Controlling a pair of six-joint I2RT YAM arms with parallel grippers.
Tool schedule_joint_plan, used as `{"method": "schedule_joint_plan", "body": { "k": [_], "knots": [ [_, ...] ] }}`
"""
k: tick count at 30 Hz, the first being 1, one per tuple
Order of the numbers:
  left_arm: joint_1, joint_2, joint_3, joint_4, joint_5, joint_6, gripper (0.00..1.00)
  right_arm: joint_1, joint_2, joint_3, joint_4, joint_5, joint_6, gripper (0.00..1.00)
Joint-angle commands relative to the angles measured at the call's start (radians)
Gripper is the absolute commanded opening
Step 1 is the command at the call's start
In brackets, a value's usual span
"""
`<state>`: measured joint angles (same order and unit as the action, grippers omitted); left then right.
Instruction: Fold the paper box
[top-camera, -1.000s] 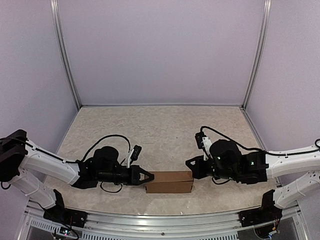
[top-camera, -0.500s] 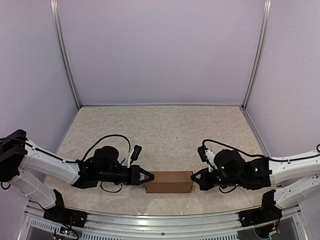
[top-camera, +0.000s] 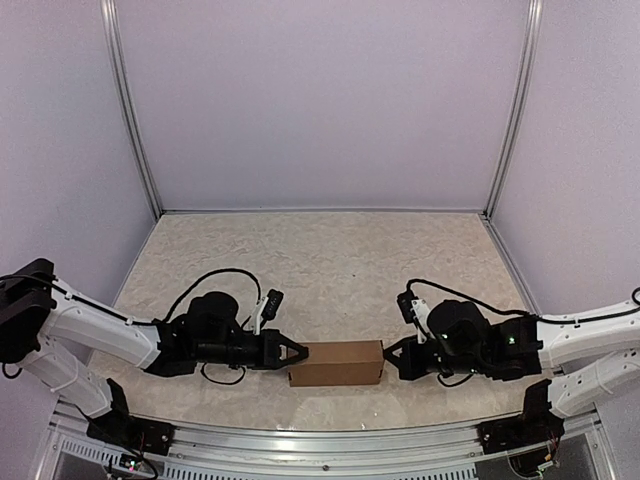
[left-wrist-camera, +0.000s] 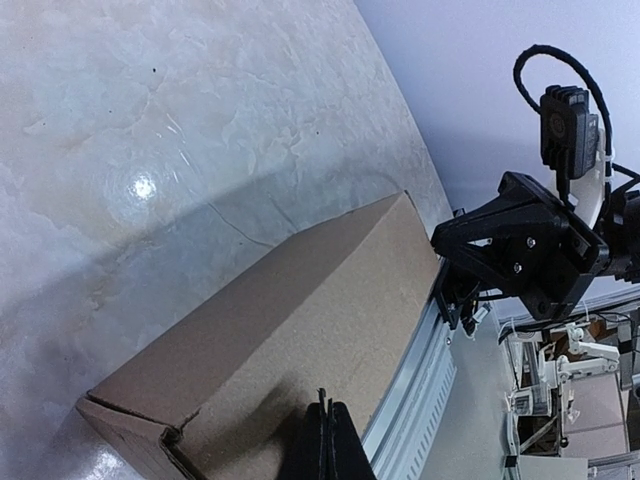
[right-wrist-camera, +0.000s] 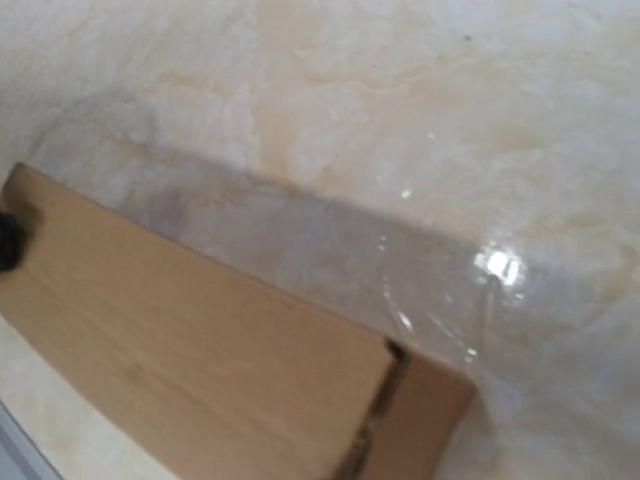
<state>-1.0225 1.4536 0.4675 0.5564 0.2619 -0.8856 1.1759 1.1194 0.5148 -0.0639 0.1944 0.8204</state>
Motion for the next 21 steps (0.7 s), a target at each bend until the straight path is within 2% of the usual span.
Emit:
{"method": "schedule_joint_plan", "body": {
  "k": [1,12,15,21],
  "knots": [
    [-0.002,0.013,-0.007,-0.198,-0.032,0.030,0.00,0.007,-0.033,0.055,-0.122,0.019,-0.041,0.00],
    [0.003,-0.148,0.109,-0.411,-0.115,0.125,0.00,0.008,-0.071,0.097,-0.111,-0.131,-0.159,0.00],
    [0.002,-0.203,0.134,-0.453,-0.165,0.155,0.00,0.013,-0.049,0.086,-0.083,-0.180,-0.176,0.00],
    [0.034,-0.309,0.171,-0.576,-0.286,0.222,0.00,0.043,0.045,0.089,-0.072,-0.181,-0.214,0.00]
  ]
}}
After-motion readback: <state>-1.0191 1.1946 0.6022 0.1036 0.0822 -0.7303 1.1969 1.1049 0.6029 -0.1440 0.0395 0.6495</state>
